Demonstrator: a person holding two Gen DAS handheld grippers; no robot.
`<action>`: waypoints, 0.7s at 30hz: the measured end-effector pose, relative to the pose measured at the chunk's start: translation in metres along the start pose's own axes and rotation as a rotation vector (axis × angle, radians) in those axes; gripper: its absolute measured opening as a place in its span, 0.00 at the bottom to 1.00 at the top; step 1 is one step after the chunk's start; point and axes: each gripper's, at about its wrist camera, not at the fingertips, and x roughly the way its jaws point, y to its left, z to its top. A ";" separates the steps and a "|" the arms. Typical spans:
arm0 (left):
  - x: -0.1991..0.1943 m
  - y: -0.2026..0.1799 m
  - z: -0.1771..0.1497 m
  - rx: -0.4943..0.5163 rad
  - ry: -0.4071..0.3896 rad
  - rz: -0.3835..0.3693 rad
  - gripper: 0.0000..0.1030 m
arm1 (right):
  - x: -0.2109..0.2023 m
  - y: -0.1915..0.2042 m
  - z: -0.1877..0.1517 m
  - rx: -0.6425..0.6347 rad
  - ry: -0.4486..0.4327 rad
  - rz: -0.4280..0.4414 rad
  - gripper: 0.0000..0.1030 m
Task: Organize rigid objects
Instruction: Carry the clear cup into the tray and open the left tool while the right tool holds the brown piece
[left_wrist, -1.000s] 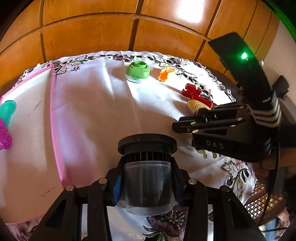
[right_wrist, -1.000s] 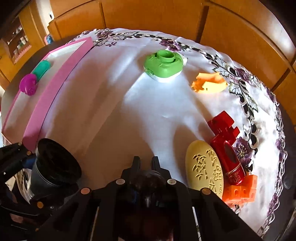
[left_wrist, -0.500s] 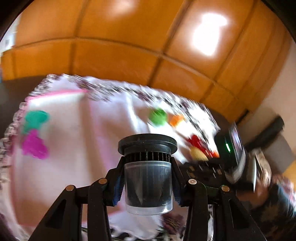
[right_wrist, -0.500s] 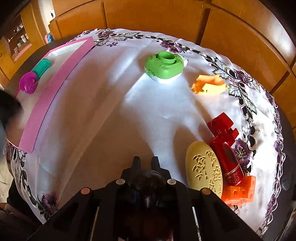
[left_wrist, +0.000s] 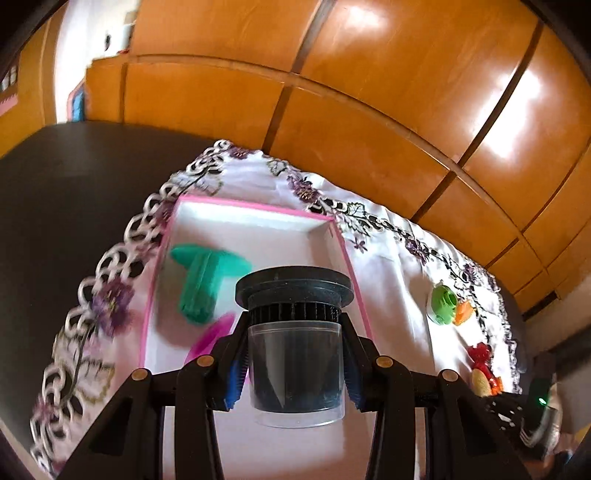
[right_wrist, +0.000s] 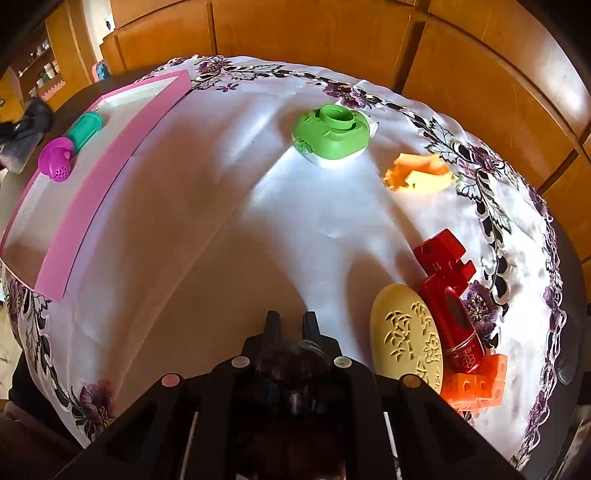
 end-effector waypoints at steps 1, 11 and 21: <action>0.007 -0.004 0.004 -0.001 0.007 -0.005 0.43 | 0.000 0.000 0.000 -0.001 0.000 -0.001 0.11; 0.078 -0.006 0.030 -0.025 0.082 0.036 0.43 | 0.000 0.002 0.001 -0.011 -0.003 -0.004 0.11; 0.058 0.002 0.015 -0.018 0.043 0.054 0.64 | 0.000 0.001 0.002 -0.016 -0.005 -0.006 0.11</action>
